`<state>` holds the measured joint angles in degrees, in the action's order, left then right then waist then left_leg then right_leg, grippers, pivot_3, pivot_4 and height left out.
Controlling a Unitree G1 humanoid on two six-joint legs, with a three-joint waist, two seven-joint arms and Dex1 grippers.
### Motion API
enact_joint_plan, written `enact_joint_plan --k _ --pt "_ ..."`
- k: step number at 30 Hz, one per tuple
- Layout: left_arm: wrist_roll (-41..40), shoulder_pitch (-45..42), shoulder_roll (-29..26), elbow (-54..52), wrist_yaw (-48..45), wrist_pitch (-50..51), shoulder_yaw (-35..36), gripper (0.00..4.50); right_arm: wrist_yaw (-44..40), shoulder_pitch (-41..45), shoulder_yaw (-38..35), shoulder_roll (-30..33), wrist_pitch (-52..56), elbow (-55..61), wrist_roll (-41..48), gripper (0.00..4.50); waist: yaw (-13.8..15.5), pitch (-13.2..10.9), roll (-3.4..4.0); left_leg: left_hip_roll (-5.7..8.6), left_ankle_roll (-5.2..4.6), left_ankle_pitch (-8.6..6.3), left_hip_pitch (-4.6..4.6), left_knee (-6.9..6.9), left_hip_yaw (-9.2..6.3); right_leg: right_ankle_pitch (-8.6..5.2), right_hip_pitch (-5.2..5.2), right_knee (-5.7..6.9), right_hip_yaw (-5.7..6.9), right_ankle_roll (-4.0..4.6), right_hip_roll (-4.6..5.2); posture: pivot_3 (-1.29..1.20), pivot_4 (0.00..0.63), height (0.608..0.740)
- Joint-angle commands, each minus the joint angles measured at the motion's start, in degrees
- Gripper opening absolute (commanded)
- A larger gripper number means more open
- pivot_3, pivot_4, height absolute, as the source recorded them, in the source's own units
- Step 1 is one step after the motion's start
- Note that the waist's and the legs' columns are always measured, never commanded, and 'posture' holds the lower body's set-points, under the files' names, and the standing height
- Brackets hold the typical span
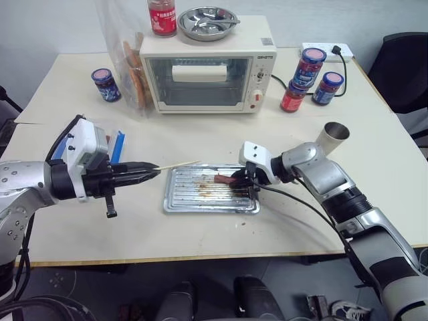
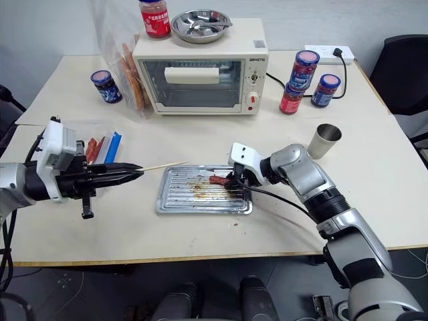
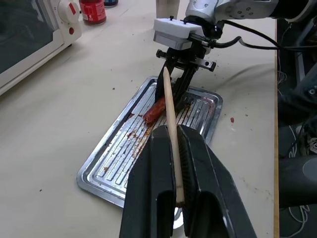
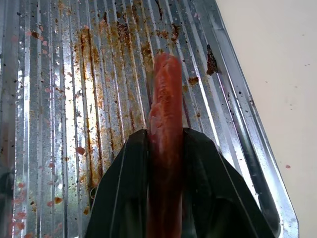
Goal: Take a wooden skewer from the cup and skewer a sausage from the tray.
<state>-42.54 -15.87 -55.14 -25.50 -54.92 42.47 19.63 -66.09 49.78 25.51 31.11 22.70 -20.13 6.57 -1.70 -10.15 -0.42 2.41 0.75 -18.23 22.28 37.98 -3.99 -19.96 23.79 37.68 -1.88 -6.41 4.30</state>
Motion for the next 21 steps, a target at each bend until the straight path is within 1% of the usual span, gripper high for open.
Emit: enact_joint_plan --k 1,7,11,18,21 --pt "-0.3 -1.3 -0.1 0.2 0.2 -1.1 0.1 0.00 0.4 -1.4 -1.5 -0.1 0.7 1.4 -1.2 1.12 0.0 0.0 0.00 0.00 0.00 0.00 0.00 0.01 0.00 0.00 0.00 0.00 0.00 0.00 0.00 0.00 0.150 0.740" --pt "0.2 -2.4 0.0 1.2 0.1 -1.8 -0.8 0.00 0.8 -2.7 -2.1 -0.6 1.2 2.6 -1.7 1.12 0.0 0.0 0.00 0.01 0.00 0.00 -0.01 0.03 0.00 0.00 0.00 0.03 0.00 0.00 0.00 0.00 0.150 0.740" --pt "0.3 -2.5 -0.1 1.6 -0.1 -2.3 -1.2 0.00 1.1 -3.2 -2.5 -0.7 1.4 3.2 -2.1 0.43 0.0 0.0 0.00 0.01 0.00 0.00 -0.02 0.03 0.00 0.00 -0.01 0.04 0.00 0.00 0.00 0.00 0.150 0.740" --pt "1.1 -3.6 -0.6 3.9 -1.6 -3.5 -2.5 0.00 0.1 -3.1 -4.2 0.1 5.0 7.1 -0.8 0.43 0.0 0.0 0.00 0.02 0.00 0.00 -0.02 0.04 0.00 0.00 -0.01 0.05 0.00 0.00 0.01 0.00 0.150 0.740" --pt "1.1 -4.1 -1.2 4.9 -3.5 -3.7 -3.3 0.00 -2.9 -1.4 -5.9 2.0 8.8 12.0 1.8 0.43 0.0 0.0 0.00 0.02 0.00 0.00 -0.01 0.03 0.00 0.00 0.01 0.05 0.00 0.00 0.01 0.00 0.150 0.740"
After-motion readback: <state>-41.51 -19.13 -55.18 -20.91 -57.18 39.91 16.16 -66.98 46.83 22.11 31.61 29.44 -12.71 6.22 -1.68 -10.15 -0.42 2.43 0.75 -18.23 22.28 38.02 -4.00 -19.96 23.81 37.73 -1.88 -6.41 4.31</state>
